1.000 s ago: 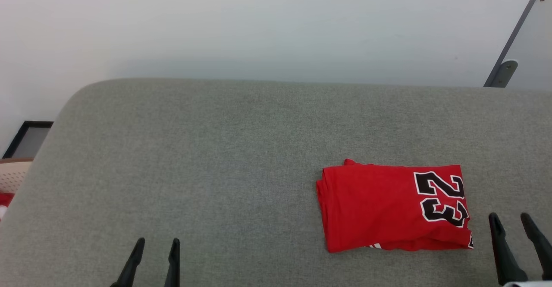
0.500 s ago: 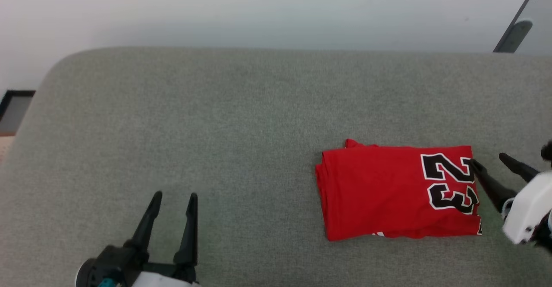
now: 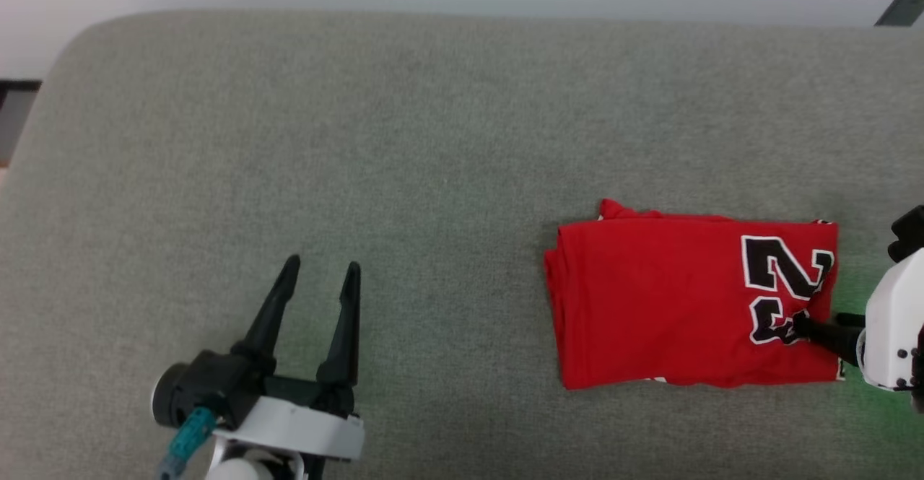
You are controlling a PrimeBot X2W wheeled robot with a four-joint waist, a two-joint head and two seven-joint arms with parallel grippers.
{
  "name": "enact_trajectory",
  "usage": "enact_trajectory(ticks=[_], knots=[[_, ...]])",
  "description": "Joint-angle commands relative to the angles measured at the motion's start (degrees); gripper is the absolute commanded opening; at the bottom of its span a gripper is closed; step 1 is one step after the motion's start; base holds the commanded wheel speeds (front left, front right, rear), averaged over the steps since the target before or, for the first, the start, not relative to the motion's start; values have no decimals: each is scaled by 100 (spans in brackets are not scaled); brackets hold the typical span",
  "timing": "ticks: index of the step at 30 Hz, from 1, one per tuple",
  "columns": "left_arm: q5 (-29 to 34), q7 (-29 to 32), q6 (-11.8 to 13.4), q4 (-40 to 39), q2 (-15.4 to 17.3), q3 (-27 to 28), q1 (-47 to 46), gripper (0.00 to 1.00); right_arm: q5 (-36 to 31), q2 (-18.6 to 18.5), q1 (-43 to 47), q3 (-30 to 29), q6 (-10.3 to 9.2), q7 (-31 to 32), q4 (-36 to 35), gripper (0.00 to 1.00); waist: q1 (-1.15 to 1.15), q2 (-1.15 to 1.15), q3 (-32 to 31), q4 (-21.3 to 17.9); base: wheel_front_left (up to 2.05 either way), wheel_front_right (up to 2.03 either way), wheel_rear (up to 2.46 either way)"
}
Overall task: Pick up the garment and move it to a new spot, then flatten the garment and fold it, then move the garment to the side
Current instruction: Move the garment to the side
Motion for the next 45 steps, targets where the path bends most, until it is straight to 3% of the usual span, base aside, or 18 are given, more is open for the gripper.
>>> enact_trajectory(ticks=[1, 6, 9, 19, 30, 36, 45], knots=[[2, -5, -12, -6, -15, -16, -156, 100, -45, 69, -44, 7, -8, -56, 73, 100, 0, 0, 274, 131, 0, 0, 0], [-67, -5, -12, 14, -13, -154, -293, 100, -135, 264, -53, 152, -9, -422, 258, 100, 0, 0, 433, 142, 0, 0, 0], [-87, -5, -12, 32, 54, -218, -339, 100, -72, 294, -64, 289, -9, -689, 320, 0, 0, 0, 455, 100, 0, 0, 0], [-103, -5, -13, -234, 253, -391, -367, 100, 231, -14, -61, 25, -17, -1483, 352, 0, 0, 0, 383, -218, 0, 0, 0], [-49, -4, -13, -231, 702, -686, -1170, 100, 273, -450, -238, -1052, -9, -2769, 592, 0, 0, 0, 919, -1061, 0, 0, 0], [-28, -4, -12, -156, 1130, -1098, -2078, 100, 32, -643, -880, -1337, -9, -3342, 1198, 0, 0, 0, 1466, -1491, 0, 0, 0], [-26, -4, -12, -57, 1666, -1574, -3664, 100, -498, -843, -2243, -1450, -9, -4120, 2563, 0, 0, 0, 2233, -1718, 0, 0, 0]])
